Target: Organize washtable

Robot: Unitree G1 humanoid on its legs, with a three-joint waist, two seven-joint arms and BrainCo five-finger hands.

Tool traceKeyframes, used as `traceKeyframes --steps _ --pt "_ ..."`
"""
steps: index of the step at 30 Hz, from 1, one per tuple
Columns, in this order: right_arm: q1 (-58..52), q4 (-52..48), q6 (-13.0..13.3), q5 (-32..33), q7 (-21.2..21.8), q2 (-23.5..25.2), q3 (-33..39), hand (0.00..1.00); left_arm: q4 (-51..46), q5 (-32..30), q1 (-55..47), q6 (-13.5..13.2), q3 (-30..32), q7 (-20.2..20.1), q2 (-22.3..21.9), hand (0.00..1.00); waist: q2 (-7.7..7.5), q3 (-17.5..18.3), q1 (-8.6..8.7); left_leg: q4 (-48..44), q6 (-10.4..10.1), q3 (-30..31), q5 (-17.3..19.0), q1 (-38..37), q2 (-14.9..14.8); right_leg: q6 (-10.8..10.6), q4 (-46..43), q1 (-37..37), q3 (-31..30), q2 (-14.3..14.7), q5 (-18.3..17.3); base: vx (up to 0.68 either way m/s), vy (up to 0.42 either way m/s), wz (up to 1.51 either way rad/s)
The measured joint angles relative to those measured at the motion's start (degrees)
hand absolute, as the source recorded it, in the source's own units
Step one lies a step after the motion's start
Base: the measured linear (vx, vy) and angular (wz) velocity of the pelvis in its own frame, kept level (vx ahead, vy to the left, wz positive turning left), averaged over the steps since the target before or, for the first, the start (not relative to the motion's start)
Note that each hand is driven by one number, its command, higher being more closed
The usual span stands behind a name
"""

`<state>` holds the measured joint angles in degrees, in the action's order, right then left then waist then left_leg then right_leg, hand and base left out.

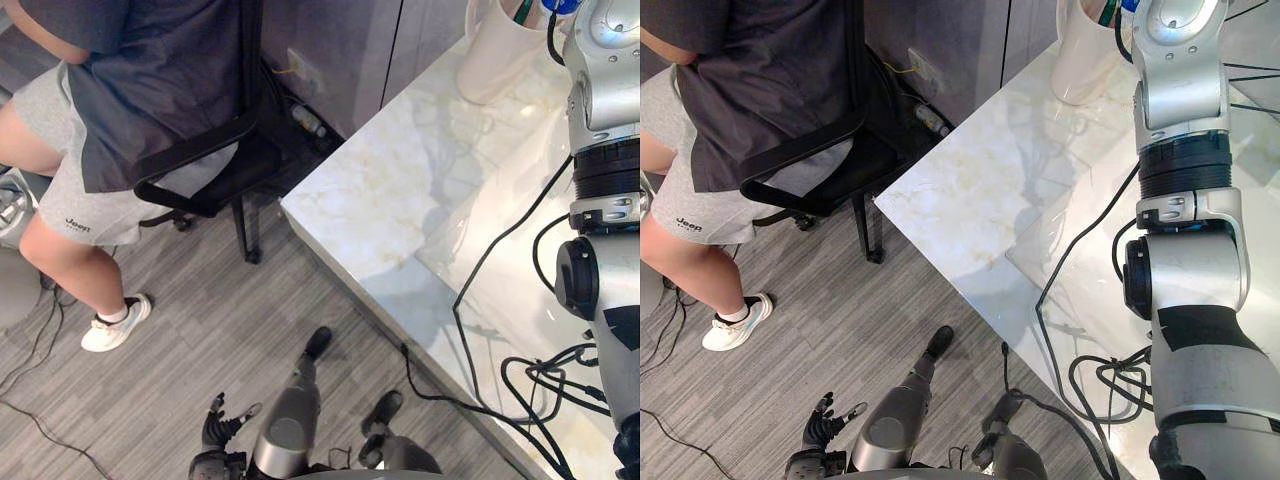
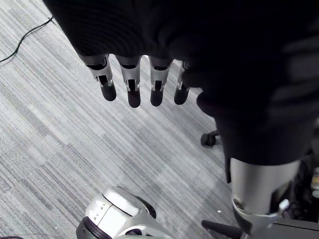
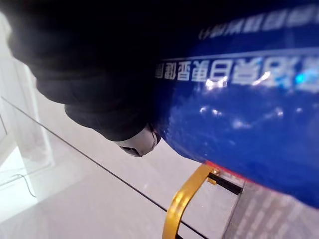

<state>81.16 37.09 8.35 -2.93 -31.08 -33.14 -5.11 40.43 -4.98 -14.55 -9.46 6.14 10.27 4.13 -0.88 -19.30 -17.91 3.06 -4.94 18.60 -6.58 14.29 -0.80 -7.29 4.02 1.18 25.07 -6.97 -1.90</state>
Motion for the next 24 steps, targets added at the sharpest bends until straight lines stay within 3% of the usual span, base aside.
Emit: traceKeyframes --steps 4,5,24 --pt "-0.01 0.00 0.00 0.00 0.03 0.00 -0.12 1.00 0.07 0.36 0.00 0.01 -0.37 0.06 0.11 0.00 0.11 -0.10 0.03 0.00 0.00 -0.09 0.00 -0.03 -0.03 0.00 -0.05 0.06 -0.10 -0.01 0.00 -0.01 0.017 -0.01" --pt "-0.02 0.00 0.00 0.00 0.05 0.00 -0.35 0.00 0.09 0.37 0.00 0.01 -0.39 0.07 0.12 0.00 0.12 -0.10 0.08 0.00 0.00 -0.10 0.00 -0.04 -0.04 0.00 -0.06 0.06 -0.11 0.00 0.00 0.00 0.000 0.00" --pt "-2.80 0.48 -0.14 -1.25 1.06 0.83 -1.79 0.00 0.18 0.41 0.00 0.04 -1.02 0.19 0.60 0.00 0.06 -0.12 1.47 0.31 -0.16 -0.10 -0.54 -0.58 -0.23 0.36 -0.95 0.07 -0.22 -0.04 -0.22 0.00 0.000 0.00"
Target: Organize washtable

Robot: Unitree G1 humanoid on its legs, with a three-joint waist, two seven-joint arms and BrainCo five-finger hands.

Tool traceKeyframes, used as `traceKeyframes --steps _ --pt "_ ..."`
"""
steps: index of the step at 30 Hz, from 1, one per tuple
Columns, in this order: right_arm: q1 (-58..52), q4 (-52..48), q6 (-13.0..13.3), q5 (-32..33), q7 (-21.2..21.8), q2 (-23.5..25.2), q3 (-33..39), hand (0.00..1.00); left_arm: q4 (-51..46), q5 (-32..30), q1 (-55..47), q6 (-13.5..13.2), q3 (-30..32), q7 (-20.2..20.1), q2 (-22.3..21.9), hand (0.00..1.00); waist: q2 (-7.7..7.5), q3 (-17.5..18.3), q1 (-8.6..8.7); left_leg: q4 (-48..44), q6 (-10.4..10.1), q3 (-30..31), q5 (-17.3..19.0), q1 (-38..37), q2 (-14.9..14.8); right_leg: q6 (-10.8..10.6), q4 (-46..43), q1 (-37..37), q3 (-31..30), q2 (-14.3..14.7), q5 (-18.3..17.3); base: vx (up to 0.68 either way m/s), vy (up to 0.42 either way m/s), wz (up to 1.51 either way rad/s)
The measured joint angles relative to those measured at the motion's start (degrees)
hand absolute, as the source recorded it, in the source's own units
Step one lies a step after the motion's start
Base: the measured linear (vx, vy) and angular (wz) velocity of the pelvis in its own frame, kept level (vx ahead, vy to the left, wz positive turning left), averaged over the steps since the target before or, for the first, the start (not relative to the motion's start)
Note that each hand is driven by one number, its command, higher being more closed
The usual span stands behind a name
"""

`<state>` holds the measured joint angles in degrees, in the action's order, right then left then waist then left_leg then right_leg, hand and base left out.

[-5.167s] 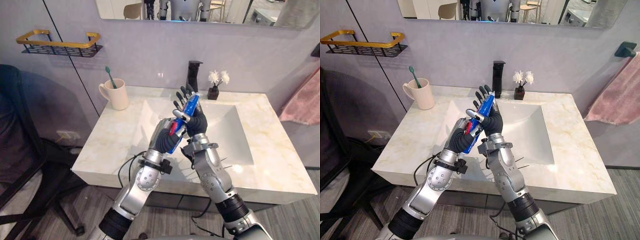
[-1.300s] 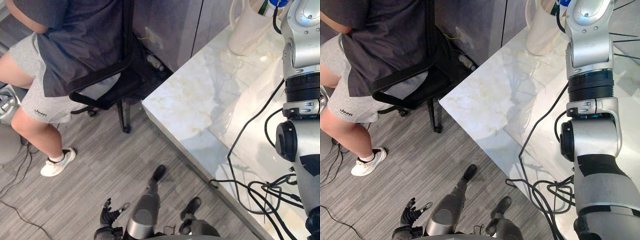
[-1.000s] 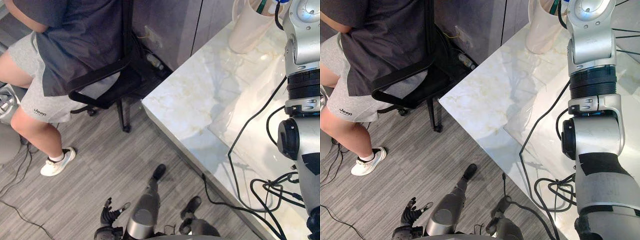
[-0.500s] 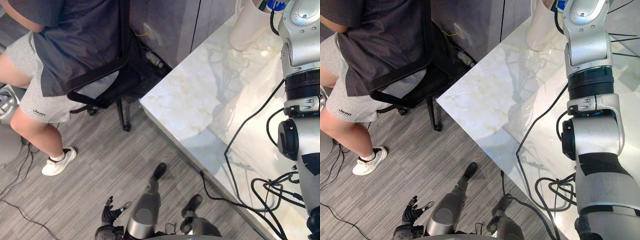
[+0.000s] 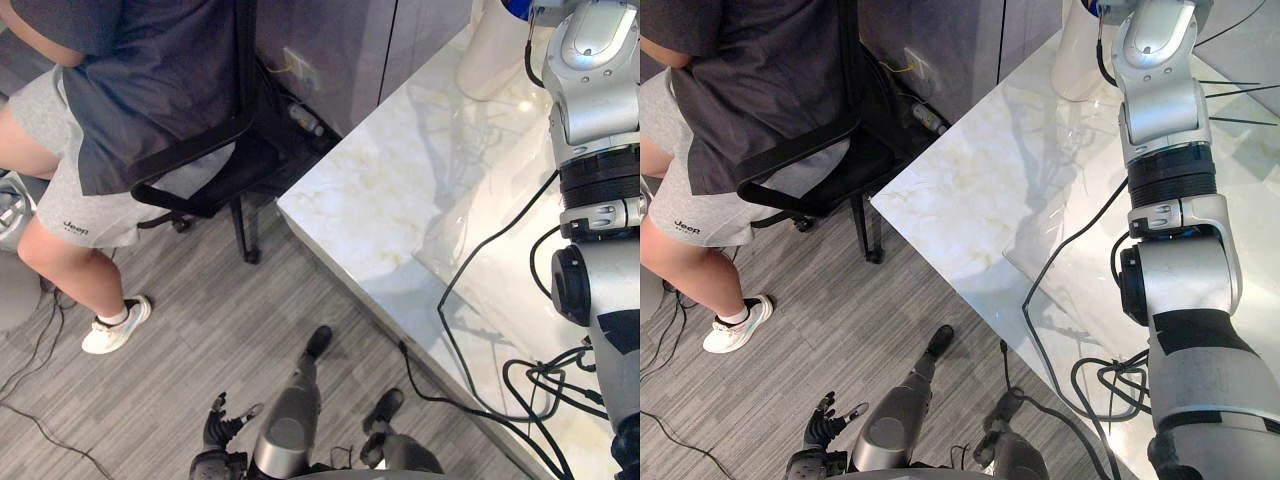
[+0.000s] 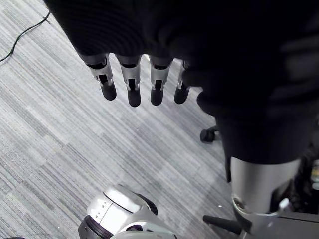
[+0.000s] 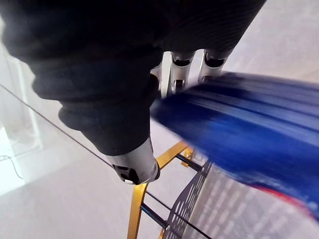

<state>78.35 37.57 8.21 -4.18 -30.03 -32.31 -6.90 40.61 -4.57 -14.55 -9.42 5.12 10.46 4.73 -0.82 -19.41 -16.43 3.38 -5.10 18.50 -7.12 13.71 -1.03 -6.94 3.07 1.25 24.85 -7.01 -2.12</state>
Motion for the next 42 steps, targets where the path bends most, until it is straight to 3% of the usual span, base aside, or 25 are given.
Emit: traceKeyframes --steps 9,13,18,20,24,28,32,34,36,37,38,39,42 --pt "-3.76 -1.28 -0.03 -0.80 0.01 0.00 0.45 0.00 0.43 0.00 0.05 0.08 0.06 0.00 0.11 0.00 -0.12 0.07 0.16 1.96 0.05 0.00 -1.31 -1.32 -0.65 0.00 -0.93 -0.03 -0.16 0.17 0.00 -0.02 0.011 0.00" --pt "-5.73 -7.95 -0.03 -0.90 -0.01 -0.11 3.34 0.00 0.49 0.00 0.04 0.29 0.29 -0.01 0.11 0.00 -0.27 0.15 0.70 1.96 0.05 -0.21 -1.32 -2.11 -0.69 0.00 -0.85 -0.90 -0.14 0.19 0.00 0.00 0.000 0.00" --pt "-8.61 -16.14 0.35 -0.65 0.09 -1.93 4.27 0.00 0.78 -0.03 -0.17 0.86 2.74 -0.29 0.37 0.00 -2.64 1.61 2.96 1.98 0.05 -1.94 -1.29 -3.87 -0.97 -0.01 -0.77 -1.92 -1.70 0.17 0.03 -0.02 0.012 -0.16" --pt "-10.48 -19.57 0.69 -0.29 0.33 -4.55 4.33 0.00 1.73 -0.03 -0.14 1.31 3.83 -0.45 0.89 0.00 -4.25 3.11 3.81 2.01 0.20 -3.52 -1.08 -4.94 -1.21 0.04 -0.75 -2.02 -3.12 0.14 0.07 -0.04 0.013 -0.27" --pt "-13.77 -27.02 3.32 1.44 1.73 -11.37 4.61 0.00 3.17 -0.04 -0.30 1.77 4.54 -0.68 1.66 0.00 -5.88 5.93 6.43 2.04 0.39 -5.59 -0.49 -6.06 -1.56 0.03 -0.53 -2.02 -4.93 0.19 0.40 -0.04 0.017 -0.28" --pt "-22.89 -33.82 5.80 1.78 3.53 -16.90 10.37 0.00 3.42 -0.04 -0.66 1.79 4.70 -1.65 2.26 0.00 -7.09 8.82 8.34 2.04 0.60 -8.33 0.07 -7.64 -1.91 -0.06 -0.40 -2.09 -7.68 0.20 0.76 -0.01 0.013 -0.32" --pt "-39.67 -39.31 7.18 1.17 3.51 -17.93 29.49 0.00 4.97 -0.15 -0.67 2.52 6.87 -1.63 1.58 0.00 -7.13 11.40 11.89 2.09 1.05 -12.58 0.78 -9.74 -1.92 -0.17 -0.58 -1.94 -11.80 0.11 1.52 -0.01 0.015 -0.53" --pt "-47.86 -39.90 7.12 0.20 1.87 -16.38 39.85 0.00 5.05 -0.17 -0.83 2.70 7.98 -1.65 1.15 0.00 -6.93 12.43 13.42 2.17 1.23 -14.70 1.28 -10.52 -1.88 -0.23 -0.68 -1.40 -14.05 0.03 1.65 -0.03 0.031 -0.58" --pt "-58.32 -40.56 7.06 -0.76 -0.72 -10.79 53.15 0.00 5.09 -0.18 -1.37 2.74 9.11 -1.59 0.53 0.00 -6.60 14.34 15.98 2.35 1.14 -17.08 1.93 -11.28 -1.93 -0.12 -0.62 -0.87 -16.00 0.03 1.42 0.00 0.019 -0.52" --pt "-61.11 -40.58 7.02 -0.86 -1.46 -8.81 56.09 0.00 5.14 -0.17 -1.57 2.76 9.18 -1.59 0.49 0.00 -6.49 14.76 16.50 2.50 1.11 -17.38 2.12 -11.58 -1.97 -0.15 -0.60 -0.87 -16.35 0.04 1.38 0.03 -0.005 -0.45" --pt "-68.24 -40.52 6.90 -0.56 -2.90 -2.45 62.18 0.00 5.65 -0.18 -1.95 2.84 10.05 -1.53 -0.03 0.00 -6.09 16.04 18.23 2.52 0.93 -17.91 2.70 -11.97 -2.07 -0.14 -0.45 -0.87 -17.11 0.14 1.32 0.03 -0.013 -0.32" --pt "-70.89 -40.49 6.76 -0.30 -3.60 0.61 64.29 0.00 5.98 -0.18 -1.97 2.90 10.59 -1.52 -0.27 0.00 -5.90 16.46 18.89 2.52 1.05 -18.27 2.80 -12.18 -2.12 -0.13 -0.41 -0.90 -17.34 0.17 1.31 0.04 -0.015 -0.35" --pt "-85.05 -40.93 4.45 1.84 -6.40 18.56 67.16 0.00 6.05 -0.55 -1.94 3.59 13.09 -1.47 -2.75 0.00 -4.63 17.75 19.46 2.20 0.89 -21.75 3.89 -14.07 -2.87 0.26 -0.60 -0.95 -17.04 -0.09 1.69 0.04 -0.015 -0.52"
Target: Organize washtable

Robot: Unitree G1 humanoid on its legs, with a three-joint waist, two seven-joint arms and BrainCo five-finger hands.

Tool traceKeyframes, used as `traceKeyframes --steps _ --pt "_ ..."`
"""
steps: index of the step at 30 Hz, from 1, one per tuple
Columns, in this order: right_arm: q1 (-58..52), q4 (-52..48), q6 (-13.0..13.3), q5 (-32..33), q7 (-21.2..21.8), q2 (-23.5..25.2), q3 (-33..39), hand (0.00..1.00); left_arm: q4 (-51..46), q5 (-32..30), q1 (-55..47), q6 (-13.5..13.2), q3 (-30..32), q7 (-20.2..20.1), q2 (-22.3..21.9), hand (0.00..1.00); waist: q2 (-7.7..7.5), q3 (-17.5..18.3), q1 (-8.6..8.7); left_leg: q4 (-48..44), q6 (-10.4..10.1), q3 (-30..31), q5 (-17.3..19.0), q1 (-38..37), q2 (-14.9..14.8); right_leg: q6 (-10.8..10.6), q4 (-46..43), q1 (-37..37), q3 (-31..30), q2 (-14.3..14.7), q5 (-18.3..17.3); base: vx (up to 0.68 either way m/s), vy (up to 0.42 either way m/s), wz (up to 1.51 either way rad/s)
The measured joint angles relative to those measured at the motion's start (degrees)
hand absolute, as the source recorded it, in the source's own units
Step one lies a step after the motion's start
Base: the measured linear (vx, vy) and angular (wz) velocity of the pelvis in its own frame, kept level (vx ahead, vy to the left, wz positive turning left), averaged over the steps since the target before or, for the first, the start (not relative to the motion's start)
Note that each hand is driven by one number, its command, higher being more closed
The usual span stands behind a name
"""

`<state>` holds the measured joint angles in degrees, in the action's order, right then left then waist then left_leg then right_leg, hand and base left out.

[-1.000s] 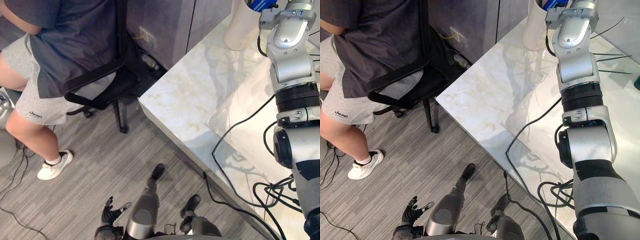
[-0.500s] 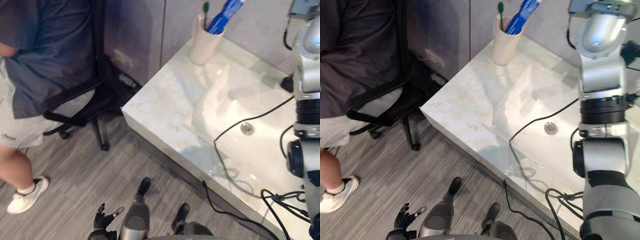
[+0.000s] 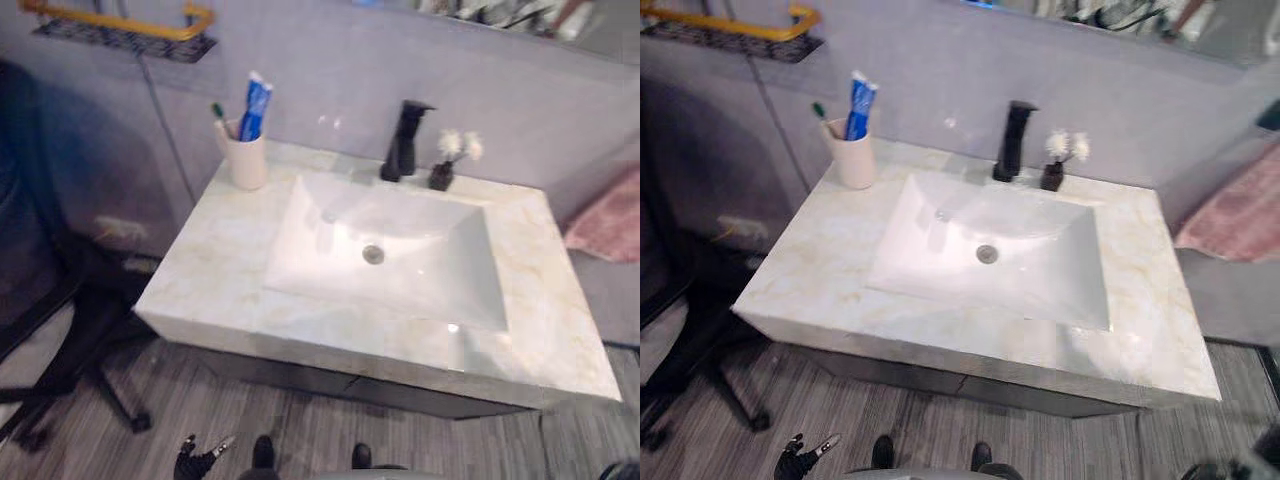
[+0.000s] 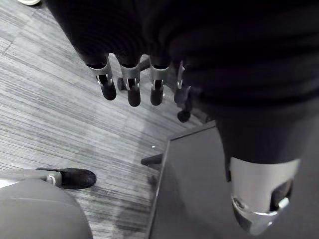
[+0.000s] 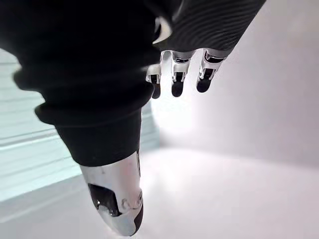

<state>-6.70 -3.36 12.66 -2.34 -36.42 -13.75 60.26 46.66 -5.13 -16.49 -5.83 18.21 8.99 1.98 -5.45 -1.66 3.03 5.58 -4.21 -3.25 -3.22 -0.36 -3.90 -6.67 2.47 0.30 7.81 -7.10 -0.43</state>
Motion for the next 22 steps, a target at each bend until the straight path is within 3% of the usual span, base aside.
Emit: traceKeyframes --steps 4,7,10,14,17,22 --pt "-10.56 0.38 -2.19 7.39 -1.48 15.81 -5.15 0.00 -1.10 -0.01 0.29 0.54 -0.08 0.06 -3.20 0.00 2.36 1.43 0.68 -0.08 -0.12 -1.99 0.70 -1.51 -0.91 0.11 -0.50 -0.70 0.02 0.06 0.21 0.03 -0.021 -0.23" --pt "-14.27 7.54 -2.33 12.59 -1.12 18.51 -13.15 0.00 -1.47 -0.02 0.60 0.54 -2.38 0.41 -4.98 0.00 3.05 1.43 0.21 -0.08 -0.48 -3.98 1.98 -3.69 -1.29 -0.13 -2.32 -1.19 0.04 -0.07 -0.57 -0.02 -0.003 -0.28" --pt "-14.48 19.06 -2.71 16.02 2.46 18.91 -19.84 0.00 -1.17 0.10 1.42 0.65 -5.31 1.26 -4.09 0.00 3.01 1.19 -0.70 -0.04 -0.29 -5.11 2.67 -4.69 -1.49 0.01 -4.23 -1.08 1.58 -0.37 -1.64 -0.05 -0.001 -0.15" --pt "-13.48 34.84 -5.40 17.55 11.76 18.67 -29.00 0.00 -1.01 0.44 2.31 1.04 -7.82 1.23 -4.07 0.00 3.61 0.80 -1.22 0.28 -0.10 -5.89 2.81 -4.73 -1.45 0.30 -4.66 -1.14 2.13 -0.72 -1.89 0.01 0.005 0.04" --pt "-13.55 40.31 -6.78 16.84 16.63 18.63 -29.91 0.00 0.18 0.16 3.42 1.01 -9.19 1.22 -3.85 0.00 4.08 0.40 -2.43 0.29 0.06 -5.74 3.12 -4.74 -1.04 0.16 -4.52 -1.91 2.52 -1.15 -1.98 0.08 0.021 0.07" --pt "-13.19 45.98 -6.94 13.69 21.33 18.40 -32.75 0.00 1.20 -2.42 4.34 0.96 -12.68 1.07 -1.97 0.00 3.37 -0.25 -2.46 -0.01 -0.20 -3.96 3.06 -5.67 -0.66 -1.15 -4.40 -4.00 4.47 -1.65 -2.78 0.09 -0.002 0.17"
